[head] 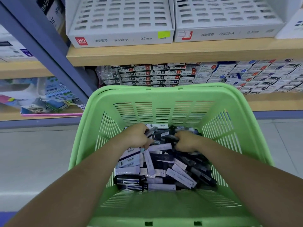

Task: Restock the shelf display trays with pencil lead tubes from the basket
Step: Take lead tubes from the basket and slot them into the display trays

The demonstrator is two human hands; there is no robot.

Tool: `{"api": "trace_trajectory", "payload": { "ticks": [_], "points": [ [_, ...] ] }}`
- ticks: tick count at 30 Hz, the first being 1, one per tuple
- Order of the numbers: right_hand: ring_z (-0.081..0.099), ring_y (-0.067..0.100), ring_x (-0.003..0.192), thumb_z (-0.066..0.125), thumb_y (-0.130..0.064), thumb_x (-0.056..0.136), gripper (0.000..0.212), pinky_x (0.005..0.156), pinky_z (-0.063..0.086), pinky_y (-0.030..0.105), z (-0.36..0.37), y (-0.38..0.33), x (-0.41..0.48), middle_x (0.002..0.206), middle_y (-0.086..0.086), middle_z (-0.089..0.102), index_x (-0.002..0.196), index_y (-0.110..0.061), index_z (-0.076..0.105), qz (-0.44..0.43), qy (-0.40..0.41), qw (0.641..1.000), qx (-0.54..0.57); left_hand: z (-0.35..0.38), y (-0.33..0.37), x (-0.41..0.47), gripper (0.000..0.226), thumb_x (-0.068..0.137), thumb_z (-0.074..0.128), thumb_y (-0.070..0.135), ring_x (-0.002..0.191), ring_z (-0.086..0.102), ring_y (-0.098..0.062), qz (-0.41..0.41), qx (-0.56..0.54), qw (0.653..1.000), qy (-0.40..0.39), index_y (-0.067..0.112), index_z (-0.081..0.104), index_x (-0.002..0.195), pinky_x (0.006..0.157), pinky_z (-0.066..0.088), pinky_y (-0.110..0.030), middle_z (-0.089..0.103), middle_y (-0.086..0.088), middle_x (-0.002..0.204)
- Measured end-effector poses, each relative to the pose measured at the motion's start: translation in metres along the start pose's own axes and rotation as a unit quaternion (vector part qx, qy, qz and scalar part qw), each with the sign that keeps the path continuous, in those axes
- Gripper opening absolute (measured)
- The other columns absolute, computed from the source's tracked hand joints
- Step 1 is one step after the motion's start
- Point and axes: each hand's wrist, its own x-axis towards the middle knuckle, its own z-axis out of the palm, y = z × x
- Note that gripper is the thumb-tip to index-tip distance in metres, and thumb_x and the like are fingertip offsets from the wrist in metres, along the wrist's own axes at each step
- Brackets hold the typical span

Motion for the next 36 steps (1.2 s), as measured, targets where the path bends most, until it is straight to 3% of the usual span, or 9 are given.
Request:
{"api": "trace_trajectory", "payload": {
  "ticks": [7,12,15,18,22,24,27,31,36],
  "points": [
    [0.057,0.023,0.08,0.049,-0.006,0.089,0.025,0.064,0.044,0.024,-0.019,0.002,-0.005,0.092,0.008,0.062,0.107,-0.017,0.064,-0.003,0.073,0.996,0.051,-0.019,0.017,-0.013,0.024,0.095,0.058,0.024,0.06,0.058,-0.017,-0.028,-0.131,0.991,0.0,0.001,0.059,0.103,0.06,0.042,-0.027,0.064,-0.004,0.069],
    [0.052,0.02,0.07,0.045,0.006,0.088,0.029,0.059,0.043,0.026,-0.031,-0.001,-0.019,0.08,0.007,0.058,0.088,-0.018,0.061,-0.004,0.024,0.979,0.201,-0.026,0.012,-0.024,0.018,0.095,0.057,0.019,0.063,0.063,-0.013,-0.065,-0.235,0.97,0.011,0.004,0.065,0.102,0.052,0.044,-0.02,0.068,-0.006,0.075],
    [0.049,0.018,0.065,0.05,0.002,0.09,0.03,0.056,0.041,0.027,-0.039,-0.009,-0.033,0.081,0.007,0.056,0.106,-0.018,0.063,-0.044,0.015,0.983,0.175,-0.021,0.004,-0.027,0.018,0.091,0.062,0.022,0.076,0.068,-0.018,-0.085,-0.3,0.95,0.003,0.007,0.068,0.1,0.073,0.045,-0.03,0.072,-0.005,0.08],
    [0.066,0.018,0.093,0.059,-0.006,0.093,0.018,0.084,0.055,0.03,-0.043,-0.017,-0.047,0.104,0.006,0.069,0.105,-0.019,0.064,-0.089,-0.01,0.938,0.334,-0.012,0.007,-0.032,0.021,0.086,0.065,0.023,0.087,0.069,-0.02,-0.058,-0.357,0.932,-0.026,0.01,0.068,0.103,0.095,0.045,-0.041,0.073,-0.005,0.084],
    [0.068,0.029,0.089,0.063,-0.02,0.093,0.022,0.08,0.057,0.042,-0.019,-0.038,-0.056,0.099,0.009,0.073,0.111,-0.01,0.063,-0.147,-0.048,0.849,0.505,0.009,0.025,-0.039,0.016,0.089,0.065,0.02,0.082,0.068,-0.014,0.006,-0.346,0.934,-0.085,0.013,0.064,0.103,0.079,0.041,-0.034,0.073,-0.005,0.084],
    [0.062,0.029,0.074,0.061,-0.023,0.095,0.015,0.07,0.053,0.045,-0.013,-0.048,-0.059,0.086,0.008,0.069,0.102,-0.01,0.061,-0.179,-0.003,0.855,0.487,0.008,0.029,-0.044,0.016,0.091,0.064,0.025,0.083,0.067,-0.013,0.026,-0.305,0.947,-0.096,0.013,0.065,0.101,0.076,0.039,-0.033,0.074,-0.005,0.086],
    [0.065,0.022,0.094,0.058,-0.025,0.097,0.012,0.09,0.053,0.039,-0.027,-0.048,-0.064,0.097,0.006,0.071,0.099,-0.013,0.063,-0.215,0.062,0.878,0.424,-0.017,0.036,-0.059,0.02,0.09,0.062,0.038,0.091,0.067,-0.005,0.052,-0.201,0.974,-0.09,0.019,0.068,0.087,0.081,0.041,-0.028,0.075,-0.001,0.092],
    [0.065,0.025,0.11,0.061,-0.022,0.096,0.012,0.094,0.053,0.05,-0.064,-0.057,-0.083,0.11,0.01,0.072,0.103,-0.013,0.065,-0.249,0.106,0.839,0.472,-0.056,0.059,-0.081,0.027,0.082,0.063,0.038,0.071,0.068,-0.02,0.115,-0.231,0.964,-0.057,0.012,0.064,0.083,0.065,0.048,-0.022,0.072,-0.009,0.077],
    [0.061,0.016,0.071,0.056,-0.002,0.095,0.016,0.055,0.053,0.027,-0.091,-0.058,-0.114,0.079,0.009,0.063,0.097,-0.015,0.063,-0.28,0.084,0.813,0.503,-0.095,0.088,-0.112,0.02,0.08,0.064,0.024,0.043,0.054,-0.021,0.197,-0.313,0.929,-0.006,0.01,0.061,0.094,0.044,0.048,-0.024,0.058,-0.014,0.059]
  ]
}}
